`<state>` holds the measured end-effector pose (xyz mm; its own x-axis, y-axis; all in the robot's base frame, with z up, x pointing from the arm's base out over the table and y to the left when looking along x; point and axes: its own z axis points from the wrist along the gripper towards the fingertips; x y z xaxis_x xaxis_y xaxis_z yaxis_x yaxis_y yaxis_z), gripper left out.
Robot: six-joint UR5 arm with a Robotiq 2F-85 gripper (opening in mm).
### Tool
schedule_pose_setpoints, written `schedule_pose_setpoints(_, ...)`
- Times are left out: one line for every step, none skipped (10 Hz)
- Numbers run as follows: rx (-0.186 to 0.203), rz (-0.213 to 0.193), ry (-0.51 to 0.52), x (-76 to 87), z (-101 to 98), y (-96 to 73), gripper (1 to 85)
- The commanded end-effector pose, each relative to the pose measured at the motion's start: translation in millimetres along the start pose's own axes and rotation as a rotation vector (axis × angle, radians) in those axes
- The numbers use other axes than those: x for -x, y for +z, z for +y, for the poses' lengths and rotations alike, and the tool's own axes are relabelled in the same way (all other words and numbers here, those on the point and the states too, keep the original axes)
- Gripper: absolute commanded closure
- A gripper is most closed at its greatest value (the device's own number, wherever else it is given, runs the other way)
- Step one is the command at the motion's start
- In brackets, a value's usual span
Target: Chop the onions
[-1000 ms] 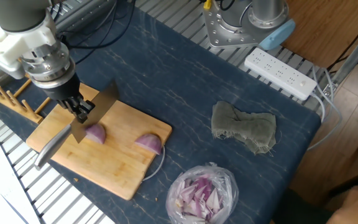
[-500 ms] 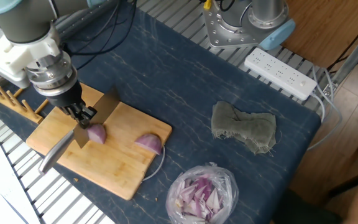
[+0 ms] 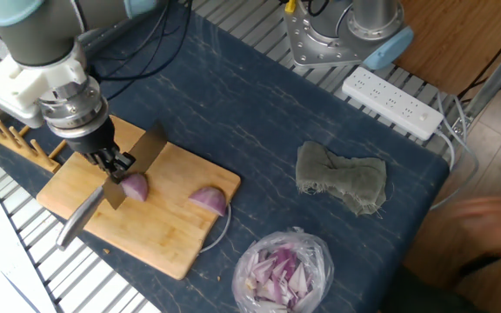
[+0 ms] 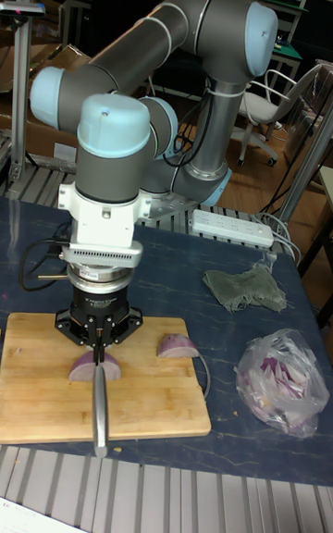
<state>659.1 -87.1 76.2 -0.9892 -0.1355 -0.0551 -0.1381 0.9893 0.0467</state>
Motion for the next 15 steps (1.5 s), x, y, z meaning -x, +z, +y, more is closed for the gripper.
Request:
schedule_pose_setpoints(0.027, 0.091, 0.003, -12.3, 9.3, -71.2, 84.0)
schedule_pose_setpoints(0.009, 0.109, 0.005, -11.8, 12.8, -92.5, 84.0)
schedule_pose_setpoints(0.054, 0.115, -0.005, -12.5, 16.7, -103.9, 84.0)
schedule_pose_setpoints(0.006, 0.115, -0.007, -11.2, 15.4, -105.7, 84.0)
schedule_pose_setpoints(0.021, 0.111, -0.033, -10.5, 16.4, -105.6, 84.0)
schedule_pose_setpoints(-0.015, 0.112, -0.048, -10.1, 12.5, -107.5, 84.0)
schedule_pose_setpoints(-0.010, 0.105, -0.078, -10.0, 10.7, -108.7, 84.0)
schedule_pose_setpoints(-0.034, 0.102, -0.109, -9.6, 6.6, -110.4, 84.0)
schedule_pose_setpoints(-0.047, 0.099, -0.126, -10.0, 3.8, -112.4, 84.0)
schedule_pose_setpoints(-0.059, 0.096, -0.146, -11.4, 1.1, -114.7, 84.0)
schedule_pose_setpoints(-0.072, 0.100, -0.161, -13.3, -2.3, -115.9, 84.0)
schedule_pose_setpoints(-0.071, 0.098, -0.166, -13.3, -1.7, -116.0, 84.0)
schedule_pose_setpoints(-0.060, 0.090, -0.166, -12.2, 1.8, -116.1, 84.0)
schedule_pose_setpoints(-0.048, 0.078, -0.170, -9.5, 5.3, -115.8, 84.0)
schedule_pose_setpoints(-0.042, 0.070, -0.171, -8.0, 7.8, -115.8, 84.0)
